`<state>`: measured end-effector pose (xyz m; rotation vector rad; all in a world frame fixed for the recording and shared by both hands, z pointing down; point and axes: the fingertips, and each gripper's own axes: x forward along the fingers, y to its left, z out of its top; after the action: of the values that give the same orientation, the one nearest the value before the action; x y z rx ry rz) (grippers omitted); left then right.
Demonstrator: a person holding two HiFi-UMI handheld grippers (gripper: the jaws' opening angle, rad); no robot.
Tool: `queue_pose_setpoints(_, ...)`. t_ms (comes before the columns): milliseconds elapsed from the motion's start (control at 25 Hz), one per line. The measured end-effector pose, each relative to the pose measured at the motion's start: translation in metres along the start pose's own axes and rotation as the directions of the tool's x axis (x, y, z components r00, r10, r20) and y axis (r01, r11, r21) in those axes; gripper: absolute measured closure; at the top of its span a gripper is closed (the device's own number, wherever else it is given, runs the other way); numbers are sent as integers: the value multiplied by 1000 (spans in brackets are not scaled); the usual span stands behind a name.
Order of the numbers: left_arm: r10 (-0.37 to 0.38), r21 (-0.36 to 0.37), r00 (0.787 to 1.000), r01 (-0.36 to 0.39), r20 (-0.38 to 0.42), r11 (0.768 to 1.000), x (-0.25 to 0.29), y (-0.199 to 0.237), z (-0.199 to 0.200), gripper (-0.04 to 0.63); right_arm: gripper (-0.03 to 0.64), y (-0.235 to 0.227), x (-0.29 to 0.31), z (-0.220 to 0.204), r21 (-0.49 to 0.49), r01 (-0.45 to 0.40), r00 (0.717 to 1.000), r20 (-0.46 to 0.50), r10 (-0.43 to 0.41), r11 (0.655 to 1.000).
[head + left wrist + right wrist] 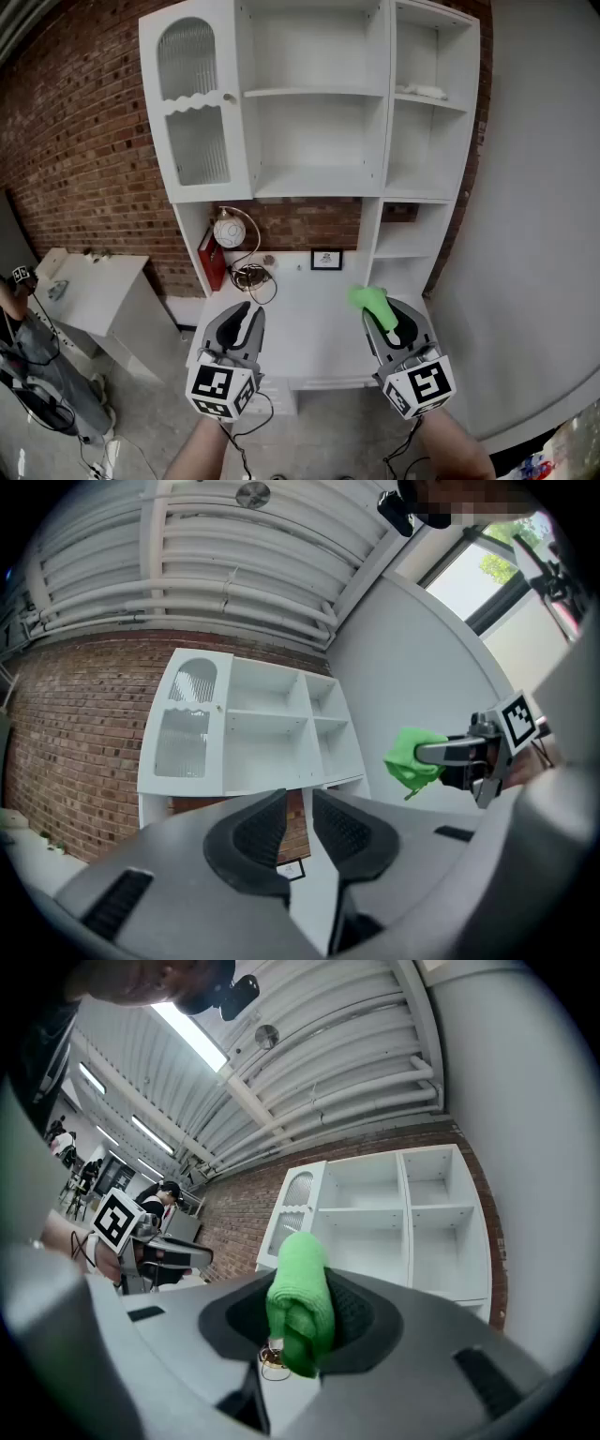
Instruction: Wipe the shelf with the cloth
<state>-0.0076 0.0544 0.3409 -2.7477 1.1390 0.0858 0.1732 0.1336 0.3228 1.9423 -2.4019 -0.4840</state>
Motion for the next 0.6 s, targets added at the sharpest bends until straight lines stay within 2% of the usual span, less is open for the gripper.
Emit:
queue_pose_setpoints(400, -24, 17, 1000, 23, 13, 1000, -8, -31, 19, 512, 502, -5, -21, 7, 37, -10, 1000, 22, 9, 999)
queue_pose_setpoints(600, -6, 1, 1000, 6, 6, 1000, -9, -50, 16, 512, 499, -17, -34, 3, 200, -49, 997, 70, 35, 979)
